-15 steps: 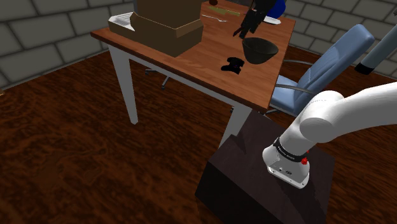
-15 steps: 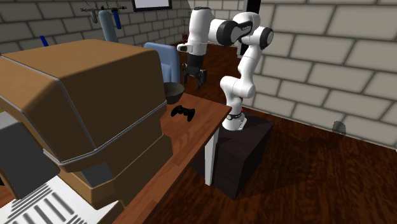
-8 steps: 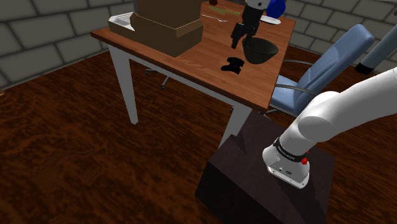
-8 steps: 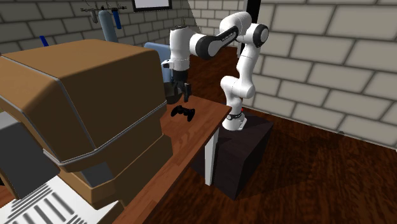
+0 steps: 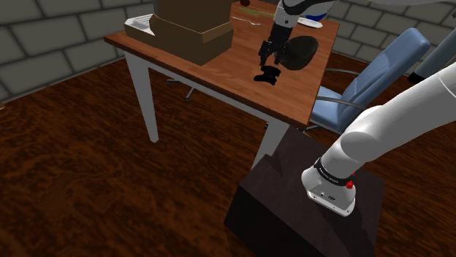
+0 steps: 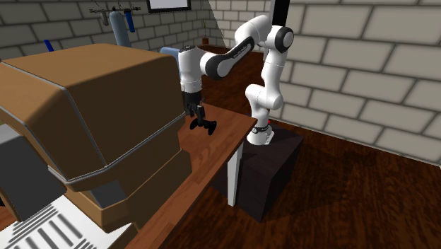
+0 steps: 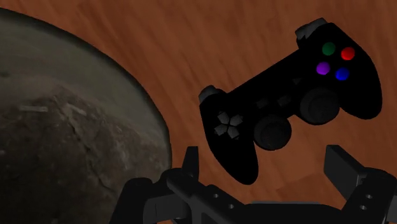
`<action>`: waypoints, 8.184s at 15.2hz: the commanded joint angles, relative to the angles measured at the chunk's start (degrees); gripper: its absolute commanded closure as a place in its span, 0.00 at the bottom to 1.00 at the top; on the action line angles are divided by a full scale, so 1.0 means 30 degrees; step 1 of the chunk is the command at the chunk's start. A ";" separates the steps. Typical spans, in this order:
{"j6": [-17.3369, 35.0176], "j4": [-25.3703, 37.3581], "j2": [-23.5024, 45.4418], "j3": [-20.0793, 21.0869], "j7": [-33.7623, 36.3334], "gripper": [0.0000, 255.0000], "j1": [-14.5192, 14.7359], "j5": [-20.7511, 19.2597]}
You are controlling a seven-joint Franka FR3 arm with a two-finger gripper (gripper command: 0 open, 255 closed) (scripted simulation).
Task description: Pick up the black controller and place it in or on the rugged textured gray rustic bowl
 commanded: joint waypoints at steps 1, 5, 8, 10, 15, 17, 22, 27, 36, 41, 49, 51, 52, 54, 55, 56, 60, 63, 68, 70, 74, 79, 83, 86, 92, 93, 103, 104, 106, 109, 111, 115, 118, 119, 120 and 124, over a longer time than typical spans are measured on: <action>0.0465 -0.0538 -0.0006 0.0022 -0.0008 0.00 -0.0101 -0.0393; 0.0884 -0.0852 0.0100 0.0019 -0.0019 0.00 -0.0100 -0.0379; 0.0884 -0.0852 0.0100 0.0023 -0.0020 0.00 -0.0104 -0.0378; 0.0884 -0.0852 0.0101 0.0025 -0.0020 0.00 -0.0106 -0.0377; 0.0887 -0.0852 0.0104 0.0023 -0.0024 1.00 -0.0108 -0.0377; 0.0886 -0.0851 0.0103 0.0021 -0.0027 1.00 -0.0110 -0.0378; 0.0618 -0.0658 0.0027 0.0035 -0.0006 1.00 -0.0107 -0.0384; -0.0700 0.0376 -0.0259 0.0077 0.0056 1.00 -0.0103 -0.0406; -0.3032 0.2470 -0.0500 0.0141 0.0141 1.00 -0.0085 -0.0413; -0.4314 0.3767 -0.0485 0.0166 0.0175 1.00 -0.0069 -0.0402; -0.4446 -0.0289 -0.3430 -0.0431 -0.3946 0.00 0.0525 -0.0441; -0.3939 -0.0824 -0.3459 -0.0436 -0.3940 0.00 0.0530 -0.0447; -0.3684 -0.1092 -0.3472 -0.0436 -0.3938 0.00 0.0530 -0.0449; -0.3171 -0.1603 -0.3470 -0.0438 -0.3938 0.00 0.0529 -0.0451; -0.2913 -0.1856 -0.3464 -0.0440 -0.3938 0.00 0.0529 -0.0451; -0.2654 -0.2106 -0.3455 -0.0441 -0.3939 0.00 0.0529 -0.0451; -0.2504 -0.2248 -0.3447 -0.0442 -0.3940 0.00 0.0530 -0.0451; -0.2504 -0.2248 -0.3447 -0.0442 -0.3940 0.00 0.0530 -0.0451; -0.2507 -0.2245 -0.3447 -0.0441 -0.3938 1.00 0.0530 -0.0450; -0.2507 -0.2245 -0.3447 -0.0441 -0.3938 1.00 0.0530 -0.0450; -0.2507 -0.2245 -0.3447 -0.0441 -0.3938 1.00 0.0530 -0.0450; -0.3722 -0.0984 -0.2142 -0.1911 -0.6337 0.00 0.1736 0.3084; -0.2699 -0.1982 -0.2135 -0.1787 -0.6373 0.00 0.1805 0.3205; -0.1770 -0.2829 -0.2067 -0.1683 -0.6420 0.00 0.1884 0.3336; -0.1770 -0.2829 -0.2067 -0.1682 -0.6420 0.00 0.1884 0.3336; -0.1770 -0.2829 -0.2067 -0.1682 -0.6420 0.00 0.1884 0.3336; -0.1770 -0.2830 -0.2066 -0.1684 -0.6421 1.00 0.1883 0.3335; -0.1770 -0.2829 -0.2067 -0.1682 -0.6420 1.00 0.1883 0.3336; -0.2290 -0.2434 -0.2210 -0.1655 -0.6278 1.00 0.1876 0.3293; -0.3062 -0.1813 -0.2388 -0.1619 -0.6073 1.00 0.1872 0.3241; -0.3571 -0.1381 -0.2484 -0.1598 -0.5941 1.00 0.1874 0.3214; -0.4580 -0.0475 -0.2620 -0.1562 -0.5690 1.00 0.1885 0.3177; -0.5329 0.0241 -0.2675 -0.1541 -0.5510 1.00 0.1900 0.3162; -0.5577 0.0487 -0.2685 -0.1535 -0.5451 1.00 0.1906 0.3160; -0.5825 0.0736 -0.2690 -0.1530 -0.5393 1.00 0.1913 0.3158; -0.6811 0.1769 -0.2670 -0.1516 -0.5168 1.00 0.1945 0.3164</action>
